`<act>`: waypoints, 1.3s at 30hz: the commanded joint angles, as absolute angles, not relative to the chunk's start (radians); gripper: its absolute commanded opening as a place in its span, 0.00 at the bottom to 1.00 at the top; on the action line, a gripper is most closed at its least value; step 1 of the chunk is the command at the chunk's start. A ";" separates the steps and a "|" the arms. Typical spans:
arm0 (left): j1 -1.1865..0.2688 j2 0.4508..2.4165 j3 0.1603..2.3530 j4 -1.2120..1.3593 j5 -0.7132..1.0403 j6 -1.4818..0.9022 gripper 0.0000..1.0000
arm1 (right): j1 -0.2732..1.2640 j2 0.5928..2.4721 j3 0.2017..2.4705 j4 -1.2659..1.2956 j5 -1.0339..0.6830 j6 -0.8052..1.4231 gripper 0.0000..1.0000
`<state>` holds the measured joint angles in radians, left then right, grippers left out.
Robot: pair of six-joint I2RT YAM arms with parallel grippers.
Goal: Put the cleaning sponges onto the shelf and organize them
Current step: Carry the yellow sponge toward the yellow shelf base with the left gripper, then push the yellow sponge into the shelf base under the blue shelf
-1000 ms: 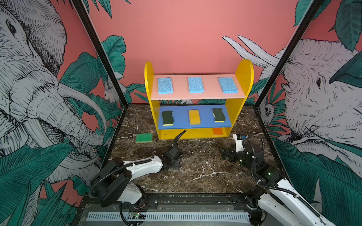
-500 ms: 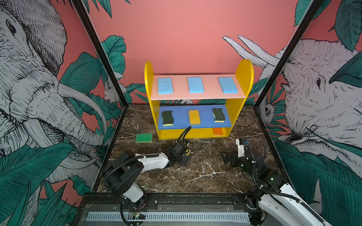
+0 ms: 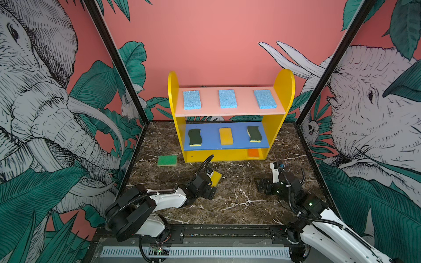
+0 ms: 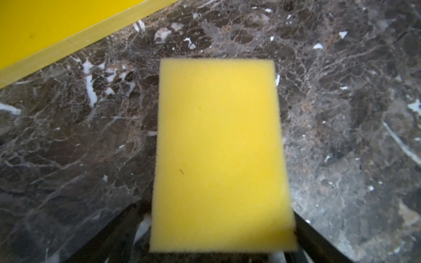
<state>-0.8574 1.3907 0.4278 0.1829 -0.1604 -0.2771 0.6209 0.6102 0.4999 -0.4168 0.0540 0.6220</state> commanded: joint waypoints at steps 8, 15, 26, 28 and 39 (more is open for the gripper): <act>-0.873 1.428 0.343 0.380 -0.232 -0.250 0.84 | 0.656 0.577 0.450 -0.400 0.129 0.670 0.90; -0.891 1.383 0.331 0.354 -0.275 -0.281 0.75 | 0.672 0.603 0.476 -0.422 0.148 0.671 0.90; -0.891 1.200 0.408 0.199 -0.515 -0.359 0.73 | 0.726 0.757 0.498 -0.305 0.200 0.631 0.88; -0.891 1.213 0.432 0.171 -0.584 -0.401 0.73 | 0.729 0.785 0.508 -0.295 0.208 0.609 0.88; -0.824 1.409 0.524 0.212 -0.649 -0.515 0.72 | 0.731 0.774 0.485 -0.238 0.207 0.575 0.89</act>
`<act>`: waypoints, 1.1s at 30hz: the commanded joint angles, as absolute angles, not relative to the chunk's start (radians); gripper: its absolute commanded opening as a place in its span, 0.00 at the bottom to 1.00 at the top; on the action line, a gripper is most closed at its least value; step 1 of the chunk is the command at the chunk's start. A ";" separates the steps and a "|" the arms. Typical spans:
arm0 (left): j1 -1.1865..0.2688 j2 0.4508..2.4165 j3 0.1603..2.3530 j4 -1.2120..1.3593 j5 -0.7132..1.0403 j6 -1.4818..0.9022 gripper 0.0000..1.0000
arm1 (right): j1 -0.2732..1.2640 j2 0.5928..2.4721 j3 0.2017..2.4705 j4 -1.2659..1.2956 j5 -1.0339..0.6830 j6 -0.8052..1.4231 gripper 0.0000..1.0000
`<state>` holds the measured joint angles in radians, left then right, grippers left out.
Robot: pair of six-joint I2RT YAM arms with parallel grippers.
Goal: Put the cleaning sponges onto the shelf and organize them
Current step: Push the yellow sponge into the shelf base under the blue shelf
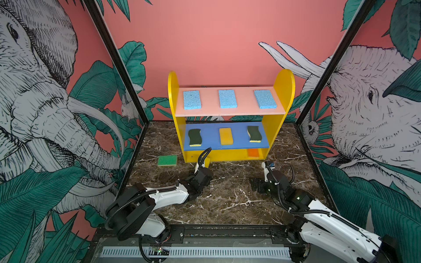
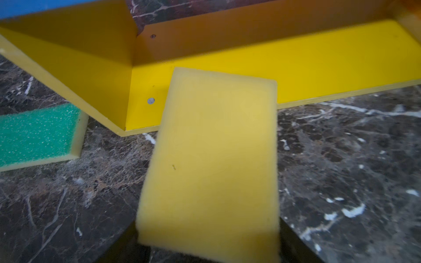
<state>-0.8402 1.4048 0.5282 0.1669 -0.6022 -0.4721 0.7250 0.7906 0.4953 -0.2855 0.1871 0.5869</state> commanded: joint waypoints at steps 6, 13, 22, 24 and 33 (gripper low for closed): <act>-0.779 1.447 0.498 0.352 -0.644 -0.465 0.72 | 0.730 0.770 0.481 -0.253 0.202 0.572 0.89; -0.735 1.498 0.540 0.354 -0.682 -0.482 0.72 | 0.731 0.775 0.485 -0.249 0.200 0.558 0.89; -0.707 1.591 0.563 0.472 -0.646 -0.449 0.73 | 0.730 0.793 0.456 -0.216 0.190 0.555 0.88; -0.707 1.606 0.571 0.487 -0.654 -0.452 0.73 | 0.730 0.802 0.446 -0.202 0.180 0.563 0.89; -0.656 1.649 0.600 0.520 -0.689 -0.459 0.73 | 0.731 0.855 0.425 -0.139 0.159 0.571 0.89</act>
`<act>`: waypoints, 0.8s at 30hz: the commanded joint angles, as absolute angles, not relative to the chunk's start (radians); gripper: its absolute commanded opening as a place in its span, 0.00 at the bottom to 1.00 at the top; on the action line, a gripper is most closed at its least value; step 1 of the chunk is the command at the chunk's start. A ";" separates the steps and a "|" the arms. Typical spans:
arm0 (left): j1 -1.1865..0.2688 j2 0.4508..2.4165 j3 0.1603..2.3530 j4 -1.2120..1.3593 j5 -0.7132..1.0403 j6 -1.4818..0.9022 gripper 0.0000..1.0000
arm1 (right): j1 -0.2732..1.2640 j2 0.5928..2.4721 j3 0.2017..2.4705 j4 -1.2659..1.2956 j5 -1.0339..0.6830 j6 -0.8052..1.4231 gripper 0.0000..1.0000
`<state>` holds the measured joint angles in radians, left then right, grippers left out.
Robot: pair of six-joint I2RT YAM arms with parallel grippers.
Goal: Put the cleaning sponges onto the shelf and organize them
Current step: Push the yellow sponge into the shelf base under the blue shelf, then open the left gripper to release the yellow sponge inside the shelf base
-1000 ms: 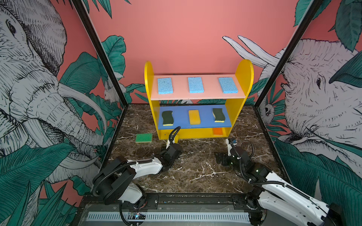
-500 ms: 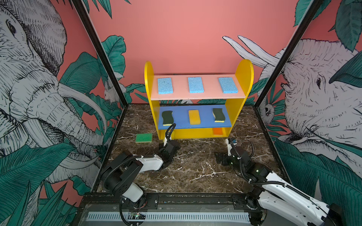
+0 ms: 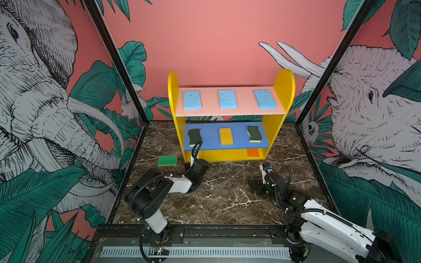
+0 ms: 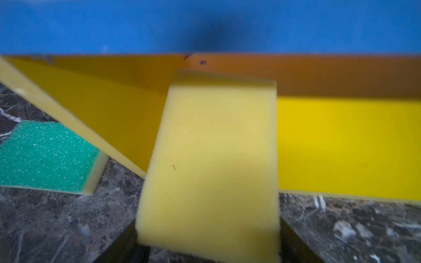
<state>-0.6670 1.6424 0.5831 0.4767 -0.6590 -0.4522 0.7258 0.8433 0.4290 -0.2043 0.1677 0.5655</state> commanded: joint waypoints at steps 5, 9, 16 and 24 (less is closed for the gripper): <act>-0.644 1.685 0.589 0.579 -0.700 -0.473 0.74 | 0.731 0.875 0.415 -0.112 0.144 0.569 0.88; -0.643 1.707 0.576 0.626 -0.709 -0.475 0.74 | 0.730 0.863 0.408 -0.117 0.143 0.561 0.88; -0.643 1.736 0.576 0.667 -0.731 -0.493 0.74 | 0.730 0.838 0.386 -0.101 0.137 0.584 0.88; -0.643 1.774 0.609 0.672 -0.718 -0.502 0.74 | 0.732 0.836 0.379 -0.098 0.132 0.592 0.88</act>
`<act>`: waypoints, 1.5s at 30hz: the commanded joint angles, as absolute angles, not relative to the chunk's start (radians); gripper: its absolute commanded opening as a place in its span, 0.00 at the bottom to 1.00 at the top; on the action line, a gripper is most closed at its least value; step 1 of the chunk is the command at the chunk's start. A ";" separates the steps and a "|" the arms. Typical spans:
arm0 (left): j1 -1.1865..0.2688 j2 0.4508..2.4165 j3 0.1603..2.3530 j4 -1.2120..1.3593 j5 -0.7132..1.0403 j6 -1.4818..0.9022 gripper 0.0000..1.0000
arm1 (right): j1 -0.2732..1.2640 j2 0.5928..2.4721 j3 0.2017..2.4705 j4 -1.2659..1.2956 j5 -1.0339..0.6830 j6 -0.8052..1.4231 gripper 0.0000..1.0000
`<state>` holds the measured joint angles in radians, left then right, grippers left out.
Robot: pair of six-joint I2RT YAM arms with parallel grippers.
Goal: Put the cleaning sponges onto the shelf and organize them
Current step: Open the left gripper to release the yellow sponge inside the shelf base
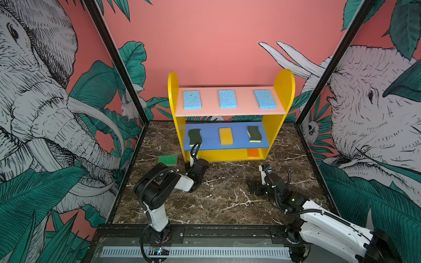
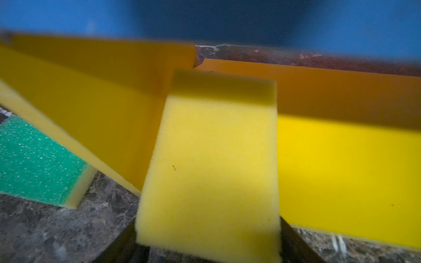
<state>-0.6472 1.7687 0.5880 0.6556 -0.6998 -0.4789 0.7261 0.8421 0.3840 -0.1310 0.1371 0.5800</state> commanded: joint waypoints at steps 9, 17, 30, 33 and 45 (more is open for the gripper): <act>-0.644 1.807 0.652 0.679 -0.738 -0.510 0.74 | 0.733 0.826 0.363 -0.080 0.116 0.591 0.88; -0.646 1.827 0.699 0.640 -0.799 -0.526 0.75 | 0.734 0.818 0.351 -0.068 0.106 0.598 0.88; -0.645 1.842 0.741 0.554 -0.845 -0.522 0.78 | 0.735 0.797 0.344 -0.072 0.100 0.597 0.88; -0.646 1.850 0.755 0.545 -0.839 -0.519 0.77 | 0.735 0.787 0.340 -0.076 0.102 0.598 0.88; -0.646 1.861 0.802 0.451 -0.875 -0.548 0.81 | 0.735 0.770 0.330 -0.077 0.097 0.603 0.88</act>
<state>-0.6491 1.8549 0.7849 0.5224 -0.8520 -0.5247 0.7269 0.7845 0.3428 -0.1024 0.0959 0.5964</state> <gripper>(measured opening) 0.807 0.878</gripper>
